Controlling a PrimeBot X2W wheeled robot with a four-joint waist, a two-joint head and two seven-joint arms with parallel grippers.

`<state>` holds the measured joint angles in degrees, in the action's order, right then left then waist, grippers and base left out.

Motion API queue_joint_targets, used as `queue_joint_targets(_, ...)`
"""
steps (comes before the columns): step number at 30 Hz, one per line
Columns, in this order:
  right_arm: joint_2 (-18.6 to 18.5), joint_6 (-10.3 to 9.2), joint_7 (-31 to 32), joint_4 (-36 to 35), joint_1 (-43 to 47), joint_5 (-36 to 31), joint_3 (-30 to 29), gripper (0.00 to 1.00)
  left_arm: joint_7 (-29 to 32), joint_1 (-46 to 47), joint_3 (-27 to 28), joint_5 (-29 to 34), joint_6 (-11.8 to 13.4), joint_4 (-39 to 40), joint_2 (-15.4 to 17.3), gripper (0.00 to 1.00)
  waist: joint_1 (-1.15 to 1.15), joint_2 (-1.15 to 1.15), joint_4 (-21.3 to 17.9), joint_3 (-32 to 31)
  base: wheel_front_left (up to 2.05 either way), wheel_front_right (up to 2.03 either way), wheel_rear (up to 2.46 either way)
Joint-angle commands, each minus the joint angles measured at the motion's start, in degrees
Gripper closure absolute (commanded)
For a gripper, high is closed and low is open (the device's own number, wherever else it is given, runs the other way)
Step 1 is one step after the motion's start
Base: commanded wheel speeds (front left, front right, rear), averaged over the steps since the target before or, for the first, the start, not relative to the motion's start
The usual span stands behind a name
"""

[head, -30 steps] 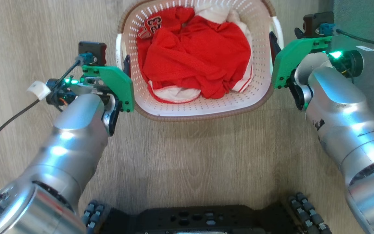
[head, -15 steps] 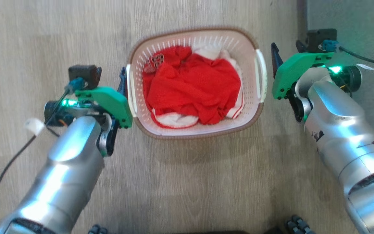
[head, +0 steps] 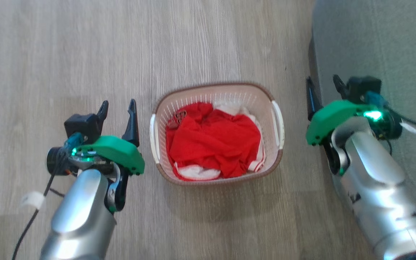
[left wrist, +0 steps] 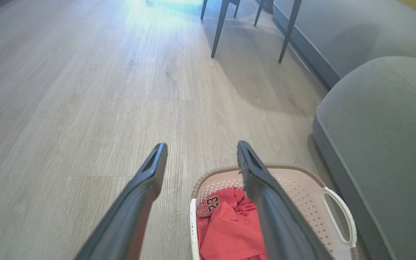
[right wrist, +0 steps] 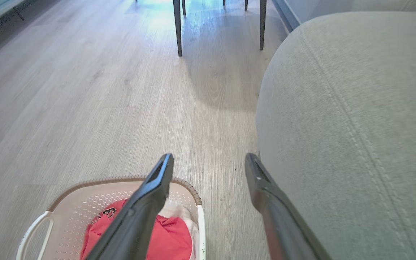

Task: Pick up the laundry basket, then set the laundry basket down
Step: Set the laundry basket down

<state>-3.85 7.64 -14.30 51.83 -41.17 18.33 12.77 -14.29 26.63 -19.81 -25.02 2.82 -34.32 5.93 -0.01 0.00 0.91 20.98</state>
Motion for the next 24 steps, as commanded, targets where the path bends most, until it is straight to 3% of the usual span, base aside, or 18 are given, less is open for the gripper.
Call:
queue_joint_targets(1, 0.9, -0.15, -0.69, -4.05, 2.58, -1.59, -0.87, 0.0, -0.71, -0.96, 3.54, 1.96, -0.61, 4.09, 0.23, 0.0, 0.01, 0.0, 0.43, -3.31, 0.0, 0.0, 0.0)
queue_joint_targets(10, 0.96, -0.15, -0.7, -18.98, 13.49, -3.24, -2.32, 0.0, -0.71, -9.34, 10.06, 8.66, -2.52, 13.13, -1.85, 0.0, 0.01, 0.0, 0.52, -8.87, 0.0, 0.0, 0.0)
queue_joint_targets(24, 0.97, -0.15, -0.7, -31.77, 24.99, -3.98, -3.2, 0.0, -0.71, -20.95, 16.08, 13.34, -1.1, 22.23, -2.63, 0.0, 0.01, 0.0, 0.16, -14.79, 0.0, 0.0, 0.0)
